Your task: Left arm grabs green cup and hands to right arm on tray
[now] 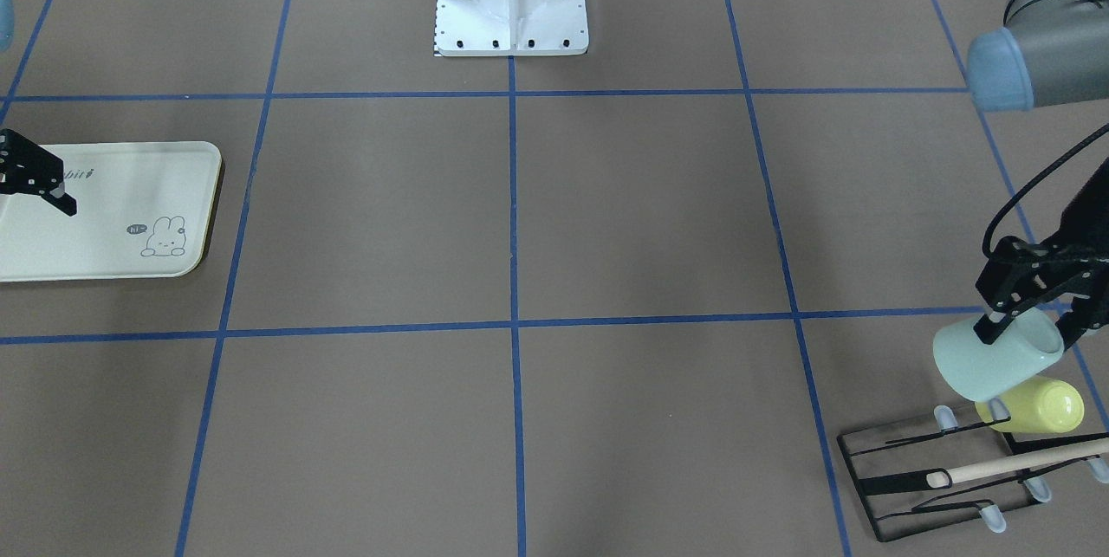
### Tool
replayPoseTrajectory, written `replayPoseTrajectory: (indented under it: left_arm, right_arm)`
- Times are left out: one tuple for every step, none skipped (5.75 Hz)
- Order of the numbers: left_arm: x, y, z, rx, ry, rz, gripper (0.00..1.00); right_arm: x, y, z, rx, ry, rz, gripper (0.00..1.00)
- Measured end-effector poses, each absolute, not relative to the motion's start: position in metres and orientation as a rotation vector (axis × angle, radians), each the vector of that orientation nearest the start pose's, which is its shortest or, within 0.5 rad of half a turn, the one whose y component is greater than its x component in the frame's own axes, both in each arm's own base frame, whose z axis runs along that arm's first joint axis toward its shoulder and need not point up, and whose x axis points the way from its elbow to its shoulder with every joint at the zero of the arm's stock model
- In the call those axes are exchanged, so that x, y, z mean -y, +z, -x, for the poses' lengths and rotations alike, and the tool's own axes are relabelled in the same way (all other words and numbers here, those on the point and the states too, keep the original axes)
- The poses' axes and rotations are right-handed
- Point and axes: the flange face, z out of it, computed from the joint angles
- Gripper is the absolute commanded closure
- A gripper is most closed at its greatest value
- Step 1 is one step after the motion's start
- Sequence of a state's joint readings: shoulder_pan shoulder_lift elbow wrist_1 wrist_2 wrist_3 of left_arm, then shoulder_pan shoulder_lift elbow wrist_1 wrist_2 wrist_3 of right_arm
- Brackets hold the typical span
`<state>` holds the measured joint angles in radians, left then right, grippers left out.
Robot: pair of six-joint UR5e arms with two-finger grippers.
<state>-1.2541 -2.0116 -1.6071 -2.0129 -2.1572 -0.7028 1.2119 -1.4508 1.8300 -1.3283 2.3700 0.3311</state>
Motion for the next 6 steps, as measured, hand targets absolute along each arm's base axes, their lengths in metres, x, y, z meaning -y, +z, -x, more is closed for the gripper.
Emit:
replayPoseTrajectory:
  left_arm:
    - [0.641,0.331,-0.130,-0.965,-0.163,-0.499,1.00]
    - [0.635,0.322,-0.133,-1.039,-0.252,-0.489,1.00]
    - [0.624,0.317,-0.146,-1.127,-0.324,-0.468,1.00]
    - [0.610,0.313,-0.164,-1.218,-0.373,-0.437,1.00]
    - [0.595,0.304,-0.184,-1.311,-0.399,-0.391,1.00]
    - [0.576,0.289,-0.203,-1.389,-0.396,-0.329,1.00]
  right_arm:
    - [0.527,0.421,0.139,0.964,-0.201,-0.295,0.00]
    - [0.526,0.403,0.154,1.023,-0.115,-0.294,0.00]
    - [0.524,0.382,0.171,1.094,-0.011,-0.285,0.01]
    - [0.522,0.358,0.189,1.155,0.102,-0.283,0.01]
    - [0.518,0.335,0.214,1.222,0.228,-0.298,0.01]
    - [0.509,0.315,0.242,1.314,0.344,-0.319,0.01]
